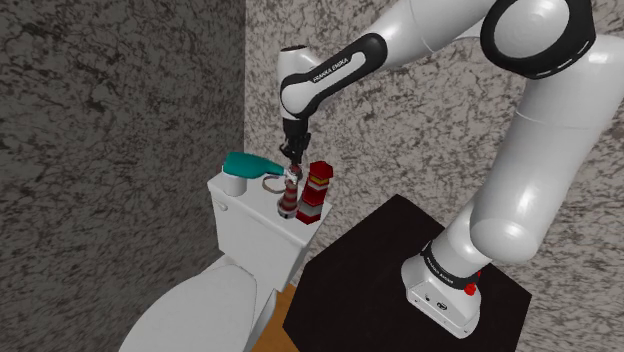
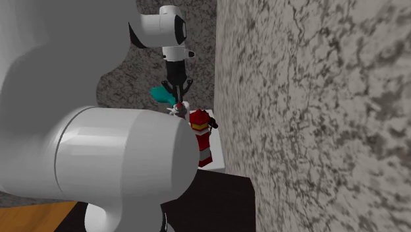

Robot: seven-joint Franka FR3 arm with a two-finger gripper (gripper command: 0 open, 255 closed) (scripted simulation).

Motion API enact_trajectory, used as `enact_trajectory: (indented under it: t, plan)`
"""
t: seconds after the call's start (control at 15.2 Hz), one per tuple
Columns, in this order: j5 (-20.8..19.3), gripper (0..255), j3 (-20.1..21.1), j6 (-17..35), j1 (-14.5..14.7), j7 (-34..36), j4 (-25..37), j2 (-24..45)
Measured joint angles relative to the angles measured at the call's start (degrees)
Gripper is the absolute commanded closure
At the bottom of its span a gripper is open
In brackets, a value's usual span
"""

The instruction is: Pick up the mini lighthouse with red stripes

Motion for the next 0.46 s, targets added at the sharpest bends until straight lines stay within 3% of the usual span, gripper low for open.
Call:
enact_trajectory:
  t: [0.46]
  plan:
    - [0.4,255,0.1,-4.5,0.0,-0.3,1.0,-3.5]
